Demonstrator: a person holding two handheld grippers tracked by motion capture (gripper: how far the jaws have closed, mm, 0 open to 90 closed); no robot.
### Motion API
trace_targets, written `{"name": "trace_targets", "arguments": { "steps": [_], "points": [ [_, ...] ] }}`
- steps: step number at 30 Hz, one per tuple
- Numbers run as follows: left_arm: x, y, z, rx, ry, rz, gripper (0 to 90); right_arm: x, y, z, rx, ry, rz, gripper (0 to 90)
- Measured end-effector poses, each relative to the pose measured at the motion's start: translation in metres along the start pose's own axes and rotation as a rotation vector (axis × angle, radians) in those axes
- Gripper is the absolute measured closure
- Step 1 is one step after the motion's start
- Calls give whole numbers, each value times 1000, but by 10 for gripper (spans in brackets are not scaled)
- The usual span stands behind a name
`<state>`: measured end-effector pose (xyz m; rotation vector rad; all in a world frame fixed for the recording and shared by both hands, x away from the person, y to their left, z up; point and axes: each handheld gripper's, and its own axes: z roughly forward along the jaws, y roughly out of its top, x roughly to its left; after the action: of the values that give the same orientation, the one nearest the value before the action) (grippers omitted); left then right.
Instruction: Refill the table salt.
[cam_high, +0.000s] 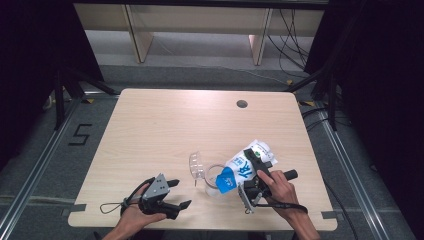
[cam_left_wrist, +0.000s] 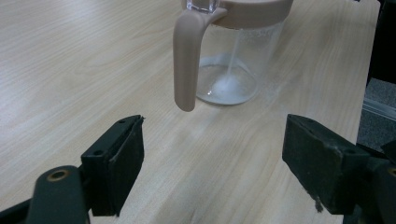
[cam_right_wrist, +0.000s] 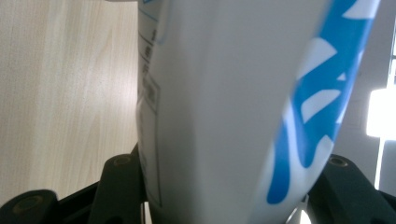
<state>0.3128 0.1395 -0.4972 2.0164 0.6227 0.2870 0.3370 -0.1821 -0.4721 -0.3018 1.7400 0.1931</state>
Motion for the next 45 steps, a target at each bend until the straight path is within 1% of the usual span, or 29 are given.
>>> {"name": "trace_targets", "arguments": {
  "steps": [1, 2, 3, 4, 6, 8, 10, 12, 13, 14, 15, 16, 17, 18, 20, 21, 24, 25, 26, 27, 29, 30, 33, 36, 37, 41, 42, 43, 45],
  "points": [
    [0, 0, 0, 0, 0, -1, 206, 1, 0, 0, 4, 1, 7, 486],
    [-2, -1, 0, -1, 0, -27, 206, 1, 0, 0, 0, 0, 3, 486],
    [-2, -1, 0, 0, -1, -27, 206, 0, 0, 0, -4, 0, -2, 486],
    [0, 0, 0, 0, 0, -3, 206, 0, 0, 0, -4, -1, 0, 487],
    [-1, -1, 0, 0, 0, -30, 206, 0, 0, 0, 1, -1, 4, 486],
    [0, 0, -1, 2, 2, -5, 206, -1, 1, -1, 14, -6, -3, 487],
    [0, 0, 0, -6, 5, -10, 206, 2, 0, -1, 14, -4, 26, 486],
    [0, 0, -1, 1, 2, -5, 206, 0, 0, 0, 6, -4, -1, 487],
    [-1, 0, 0, 1, 1, -25, 206, -2, 0, -1, 8, -8, -17, 487],
    [-1, 0, 0, -1, -1, -32, 206, -2, 0, -1, 13, -9, -21, 487],
    [-1, -1, 0, -4, 2, -32, 206, 0, 0, -2, 26, -2, 12, 487],
    [-1, 0, 0, 2, -1, -31, 206, 0, 0, -1, 13, -5, 11, 487],
    [0, 0, -1, 2, 2, -5, 206, -1, 0, 0, 3, -8, -15, 487],
    [1, 0, 0, -2, 0, -1, 206, -2, 0, 0, 0, -10, -21, 487],
    [0, 0, 0, -1, 2, -7, 206, 0, 0, 0, -3, -18, -15, 489],
    [0, 0, -1, 2, 2, -6, 206, -1, 0, 1, -14, -27, -38, 489],
    [0, 0, 0, -9, 10, -7, 206, -1, 0, 1, -14, -26, -34, 489],
    [0, 0, -1, 0, 3, -7, 206, -2, 0, 1, -11, -17, -40, 489],
    [0, 0, -1, -1, 3, -5, 206, 0, 0, 0, 0, -19, -18, 489],
    [0, 0, -1, 1, 11, -4, 206, -2, 0, 0, -6, -16, -38, 489],
    [0, 0, -1, -2, 4, -5, 206, -1, 0, 0, -10, -22, -37, 489],
    [0, 0, -1, -2, 5, -6, 206, -1, 0, 0, 5, -7, -39, 489],
    [0, 0, -1, 0, 11, -4, 206, -3, 1, 0, -9, -24, -69, 491],
    [0, 0, -1, -1, 10, -4, 206, -3, 1, 1, -16, -30, -71, 491],
    [-1, 0, -1, -2, 13, -22, 206, -3, 1, 0, -15, -29, -68, 491],
    [0, 0, -1, -1, 10, -4, 206, -3, 1, 0, -12, -36, -78, 492],
    [-1, 0, -1, -2, 13, -23, 206, -3, 1, 0, -8, -40, -83, 492],
    [-1, 0, -1, -2, 13, -19, 206, -4, 2, -1, 2, -31, -85, 492],
    [-2, 0, -1, -1, 11, -23, 206, -2, 1, -1, 9, -23, -52, 494]
  ]
}}
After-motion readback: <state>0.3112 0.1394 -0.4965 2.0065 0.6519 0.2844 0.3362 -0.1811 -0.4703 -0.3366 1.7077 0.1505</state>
